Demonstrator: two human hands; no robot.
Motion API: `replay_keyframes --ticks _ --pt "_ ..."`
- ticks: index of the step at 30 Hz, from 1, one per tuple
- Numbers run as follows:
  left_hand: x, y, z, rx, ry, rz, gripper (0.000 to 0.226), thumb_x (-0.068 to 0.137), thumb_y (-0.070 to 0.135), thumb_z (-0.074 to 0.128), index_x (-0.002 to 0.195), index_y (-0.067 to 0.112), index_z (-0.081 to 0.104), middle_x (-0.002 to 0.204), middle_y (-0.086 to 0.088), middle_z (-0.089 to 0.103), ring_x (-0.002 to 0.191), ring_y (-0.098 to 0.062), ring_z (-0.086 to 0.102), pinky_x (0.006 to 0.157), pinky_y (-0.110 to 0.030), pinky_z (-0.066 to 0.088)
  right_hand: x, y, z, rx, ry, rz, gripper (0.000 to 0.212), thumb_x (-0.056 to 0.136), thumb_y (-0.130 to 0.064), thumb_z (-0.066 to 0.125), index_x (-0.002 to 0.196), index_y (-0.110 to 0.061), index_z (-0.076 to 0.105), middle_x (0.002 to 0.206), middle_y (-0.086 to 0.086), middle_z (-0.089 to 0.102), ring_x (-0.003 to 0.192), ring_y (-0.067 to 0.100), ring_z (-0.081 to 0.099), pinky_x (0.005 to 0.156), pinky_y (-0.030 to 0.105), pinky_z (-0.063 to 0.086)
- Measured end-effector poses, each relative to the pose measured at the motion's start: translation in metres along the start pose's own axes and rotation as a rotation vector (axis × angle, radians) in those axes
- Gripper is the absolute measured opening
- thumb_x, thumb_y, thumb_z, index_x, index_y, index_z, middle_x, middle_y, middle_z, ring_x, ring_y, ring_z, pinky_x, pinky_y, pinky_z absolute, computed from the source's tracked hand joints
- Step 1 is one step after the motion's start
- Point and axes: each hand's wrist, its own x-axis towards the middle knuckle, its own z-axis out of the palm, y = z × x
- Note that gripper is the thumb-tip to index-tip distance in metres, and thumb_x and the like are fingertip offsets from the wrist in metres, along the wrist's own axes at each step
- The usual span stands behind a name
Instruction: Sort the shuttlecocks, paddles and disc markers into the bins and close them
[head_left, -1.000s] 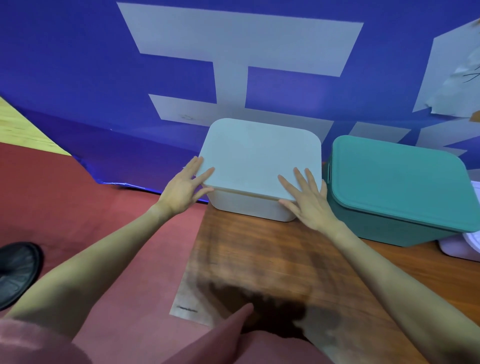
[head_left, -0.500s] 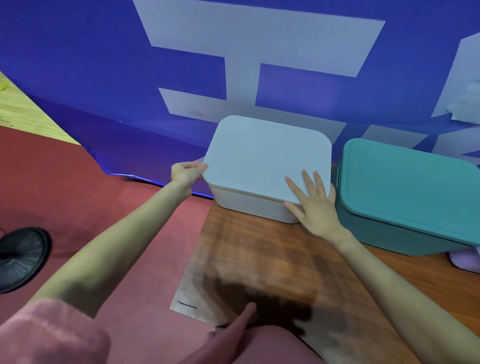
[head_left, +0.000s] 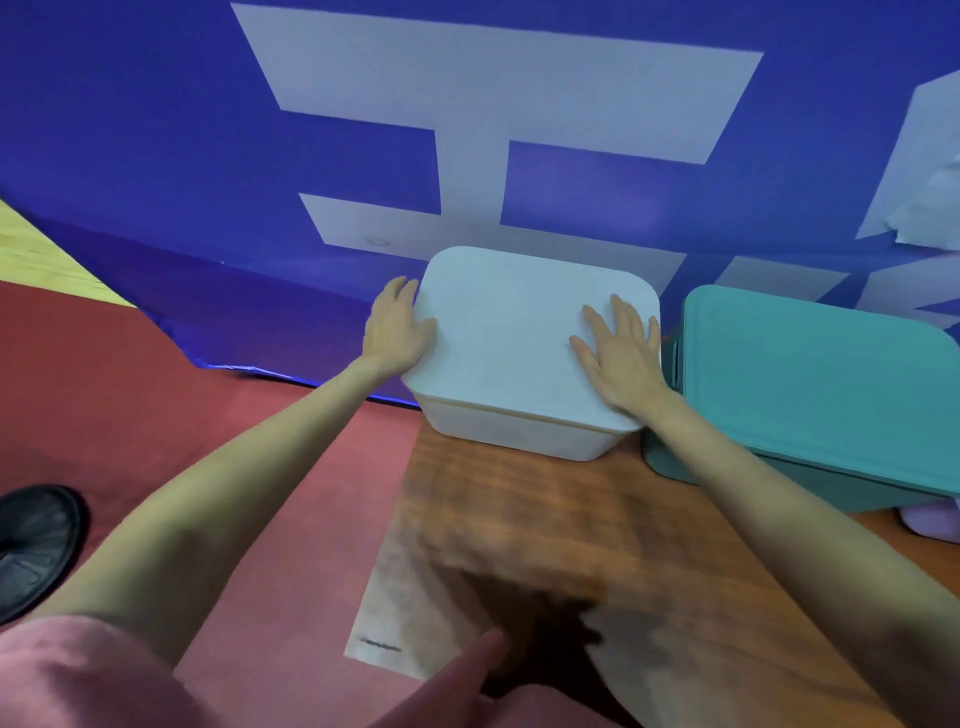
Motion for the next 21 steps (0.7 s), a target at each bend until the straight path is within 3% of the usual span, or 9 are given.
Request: replay_keyframes --ticks 4,11,21 --pt "0.039 0.001 0.008 0.212 -0.133 0.236 0.065 0.100 0.035 0.039 0.151 0.002 0.015 0.160 -0.013 0.010 0.147 -0.027 0.010 0.118 -0.045 0.014 0.040 0.008 -0.005 0.032 -0.096 0.087 0.060 0.100 -0.049 0.021 0.152 -0.021 0.005 0.158 0.014 -0.008 0.146 0.030 -0.009 0.117 0.050 -0.003" --pt "0.062 -0.008 0.018 0.179 -0.234 0.235 0.067 0.102 0.044 0.027 0.153 0.008 0.003 0.161 -0.004 -0.002 0.148 -0.022 0.008 0.120 -0.036 0.008 0.060 0.013 0.005 -0.084 -0.094 0.134 0.064 0.099 -0.052 0.020 0.151 -0.018 0.009 0.158 0.016 0.003 0.146 0.032 0.000 0.117 0.050 0.003" --pt "0.065 -0.011 0.019 0.231 -0.250 0.251 0.066 0.102 0.045 0.025 0.153 0.008 0.005 0.162 -0.004 0.002 0.148 -0.020 0.005 0.119 -0.046 0.008 0.060 0.013 0.002 -0.103 -0.139 0.141 0.067 0.097 -0.057 0.018 0.152 -0.021 0.004 0.159 0.012 -0.002 0.146 0.030 -0.004 0.117 0.049 0.001"
